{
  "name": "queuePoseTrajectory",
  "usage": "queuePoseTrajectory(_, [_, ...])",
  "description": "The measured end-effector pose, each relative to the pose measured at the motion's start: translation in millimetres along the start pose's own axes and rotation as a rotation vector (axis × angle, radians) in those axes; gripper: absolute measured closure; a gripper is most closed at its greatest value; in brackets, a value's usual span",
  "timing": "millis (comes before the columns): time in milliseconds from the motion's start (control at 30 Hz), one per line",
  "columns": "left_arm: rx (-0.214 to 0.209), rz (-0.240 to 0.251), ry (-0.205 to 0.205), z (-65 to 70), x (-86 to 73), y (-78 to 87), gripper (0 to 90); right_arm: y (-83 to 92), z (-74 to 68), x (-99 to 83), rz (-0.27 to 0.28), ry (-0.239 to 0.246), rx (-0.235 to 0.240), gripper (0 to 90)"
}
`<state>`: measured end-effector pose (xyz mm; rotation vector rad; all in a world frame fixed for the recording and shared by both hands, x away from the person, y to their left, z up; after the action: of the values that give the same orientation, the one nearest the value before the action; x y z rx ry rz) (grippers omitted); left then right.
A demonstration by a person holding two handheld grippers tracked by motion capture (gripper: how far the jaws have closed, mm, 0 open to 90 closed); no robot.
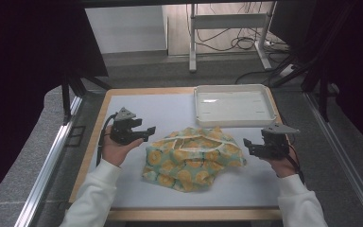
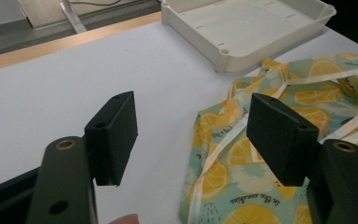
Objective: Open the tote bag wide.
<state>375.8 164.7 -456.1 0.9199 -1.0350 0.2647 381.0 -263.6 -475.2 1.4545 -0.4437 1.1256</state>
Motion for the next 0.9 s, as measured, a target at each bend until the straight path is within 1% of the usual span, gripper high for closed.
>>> queuePoseTrajectory(133, [-0.018, -0.011, 0.002, 1.5, -2.3, -7.9, 34.3, 0.1, -0.6, 0.2, 0.002, 0.002, -0.003, 21.3])
queuePoseTrajectory(167, [-0.025, -0.02, -0.002, 1.8, -4.4, -11.9, 34.5, -0.1, -1.4, -0.2, -0.003, 0.003, -0.001, 21.2])
queuePoseTrajectory(200, [-0.025, -0.02, -0.002, 1.8, -4.4, -11.9, 34.7, -0.1, -1.4, -0.2, -0.003, 0.003, -0.001, 21.2])
queuePoseTrajectory(233, [-0.036, -0.031, 0.0, 1.6, -6.7, -17.0, 34.7, -0.9, -1.7, -1.0, -0.007, 0.006, 0.0, 21.2])
queuePoseTrajectory(267, [-0.036, -0.031, 0.0, 1.6, -6.7, -17.0, 34.8, -0.9, -1.7, -1.0, -0.007, 0.006, 0.0, 21.2])
queuePoseTrajectory(333, [-0.047, -0.04, 0.006, 2.0, -8.3, -22.1, 35.0, -2.9, -2.5, -2.6, -0.015, 0.009, 0.0, 21.1])
queuePoseTrajectory(367, [-0.057, -0.049, -0.003, 2.6, -9.4, -26.3, 35.1, -3.3, -2.6, -3.0, -0.018, 0.013, -0.001, 21.1])
queuePoseTrajectory(633, [-0.067, -0.077, -0.016, 0.7, -14.1, -37.8, 35.5, -3.7, -2.1, -3.4, -0.019, 0.015, -0.005, 21.1])
queuePoseTrajectory(700, [-0.068, -0.085, -0.013, 0.3, -16.0, -40.8, 35.7, -4.0, -2.2, -3.7, -0.021, 0.017, -0.006, 21.1])
queuePoseTrajectory(900, [-0.083, -0.121, -0.02, -2.7, -22.2, -50.3, 36.0, -5.2, -2.6, -4.7, -0.025, 0.021, -0.009, 21.1])
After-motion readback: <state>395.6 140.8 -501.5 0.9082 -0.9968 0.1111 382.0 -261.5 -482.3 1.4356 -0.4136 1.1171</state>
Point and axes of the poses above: each handheld gripper's, and its own axes: y roughly backward along the jaws, x roughly out of its top, z roughly to its right, the point moved 4 cm from there along -y, roughly forward along the jaws, and after that the axes turned 8 degrees about -x, right-handed, at the moved point
